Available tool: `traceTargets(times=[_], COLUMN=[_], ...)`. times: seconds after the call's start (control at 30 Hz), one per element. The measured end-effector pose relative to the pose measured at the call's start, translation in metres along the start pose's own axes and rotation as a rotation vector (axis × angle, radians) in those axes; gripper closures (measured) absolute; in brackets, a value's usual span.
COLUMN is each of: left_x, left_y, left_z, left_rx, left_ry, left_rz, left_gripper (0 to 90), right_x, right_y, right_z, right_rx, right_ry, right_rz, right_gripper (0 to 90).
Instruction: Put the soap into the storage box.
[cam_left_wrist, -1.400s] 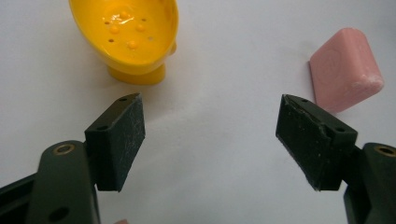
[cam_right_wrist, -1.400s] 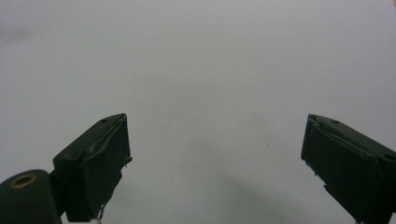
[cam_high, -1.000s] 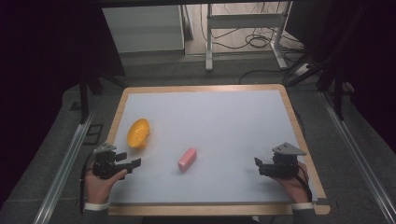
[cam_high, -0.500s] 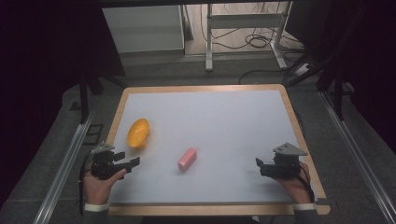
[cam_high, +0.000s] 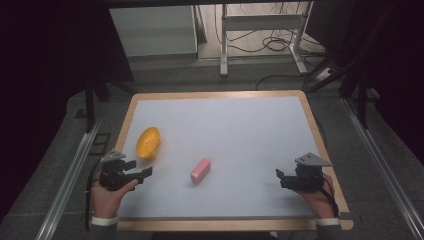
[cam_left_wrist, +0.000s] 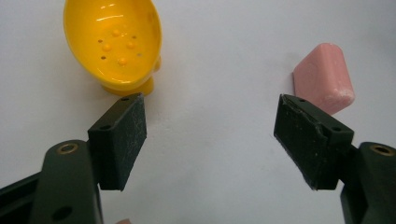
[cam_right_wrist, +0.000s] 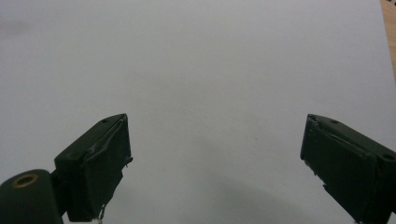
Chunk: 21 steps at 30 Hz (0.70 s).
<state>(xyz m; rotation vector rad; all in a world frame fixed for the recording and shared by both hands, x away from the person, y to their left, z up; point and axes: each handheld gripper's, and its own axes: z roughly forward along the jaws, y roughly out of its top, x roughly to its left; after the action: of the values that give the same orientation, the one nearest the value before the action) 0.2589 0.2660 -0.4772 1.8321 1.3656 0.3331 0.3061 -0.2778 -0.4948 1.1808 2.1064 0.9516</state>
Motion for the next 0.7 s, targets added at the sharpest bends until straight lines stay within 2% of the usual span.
traceTargets(times=[0.33, 0.7], left_x=[-0.011, -0.02], left_y=[0.01, 0.017], left_z=[-0.005, -0.002], left_rx=[-0.008, 0.003], left_ry=[-0.006, -0.016], left_rz=[0.03, 0.059], left_gripper=[25.4, 24.6], right_x=[0.0, -0.001], right_y=[0.0, -0.001], right_z=[-0.001, -0.001], right_rx=[-0.003, 0.003], right_ry=[-0.002, -0.006], right_rz=[0.001, 0.002], right_gripper=[8.3, 8.3])
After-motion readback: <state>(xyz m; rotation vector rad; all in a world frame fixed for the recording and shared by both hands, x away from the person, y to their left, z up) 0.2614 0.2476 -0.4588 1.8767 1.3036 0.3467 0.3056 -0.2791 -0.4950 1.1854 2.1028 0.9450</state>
